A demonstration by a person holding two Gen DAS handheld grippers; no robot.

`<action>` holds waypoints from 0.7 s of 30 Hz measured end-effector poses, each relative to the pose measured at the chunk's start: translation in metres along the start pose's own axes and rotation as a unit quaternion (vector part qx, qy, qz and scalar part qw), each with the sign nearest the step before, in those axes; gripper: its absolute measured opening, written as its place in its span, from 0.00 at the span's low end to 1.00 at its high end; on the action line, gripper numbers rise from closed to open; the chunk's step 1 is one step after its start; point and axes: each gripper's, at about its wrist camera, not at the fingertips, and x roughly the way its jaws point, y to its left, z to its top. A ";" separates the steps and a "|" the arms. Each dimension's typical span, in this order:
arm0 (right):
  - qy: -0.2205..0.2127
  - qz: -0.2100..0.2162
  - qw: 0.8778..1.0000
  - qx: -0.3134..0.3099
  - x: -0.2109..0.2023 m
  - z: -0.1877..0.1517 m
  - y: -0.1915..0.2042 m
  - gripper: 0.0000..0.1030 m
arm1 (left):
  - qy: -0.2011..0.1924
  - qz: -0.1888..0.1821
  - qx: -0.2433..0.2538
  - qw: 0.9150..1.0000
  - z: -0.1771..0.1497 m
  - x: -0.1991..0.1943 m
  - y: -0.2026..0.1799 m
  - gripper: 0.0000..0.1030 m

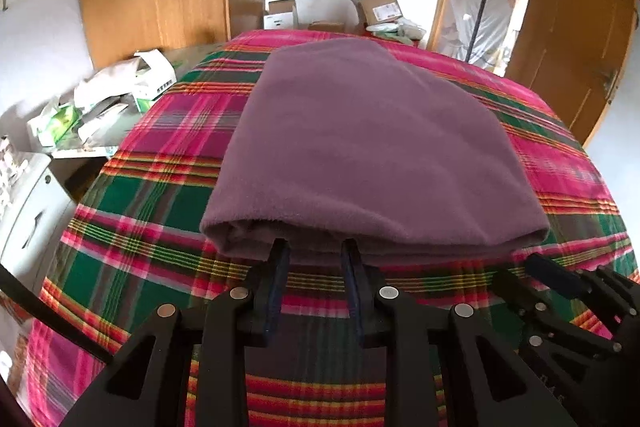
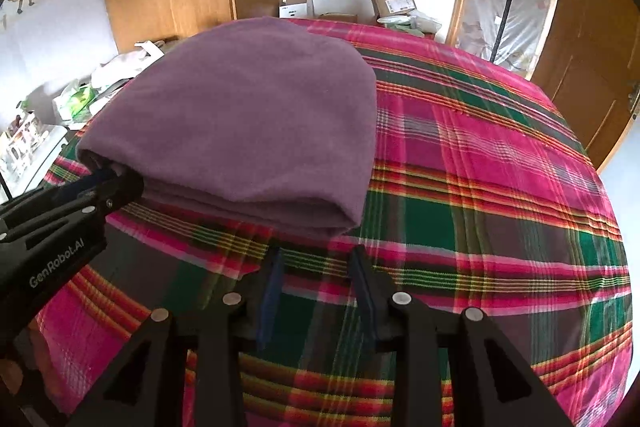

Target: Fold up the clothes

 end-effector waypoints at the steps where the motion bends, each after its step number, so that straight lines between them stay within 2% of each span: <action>1: -0.002 -0.001 1.000 0.000 0.001 0.000 0.000 0.34 | 0.004 0.002 0.001 1.000 0.000 0.003 0.000 0.26; 6: -0.011 -0.003 1.000 0.009 0.002 0.000 -0.001 0.34 | 0.005 0.017 0.004 1.000 0.001 0.008 -0.002 0.26; 21: -0.012 -0.010 1.000 0.019 0.003 0.002 0.000 0.34 | 0.006 0.021 -0.006 1.000 0.001 0.013 -0.006 0.28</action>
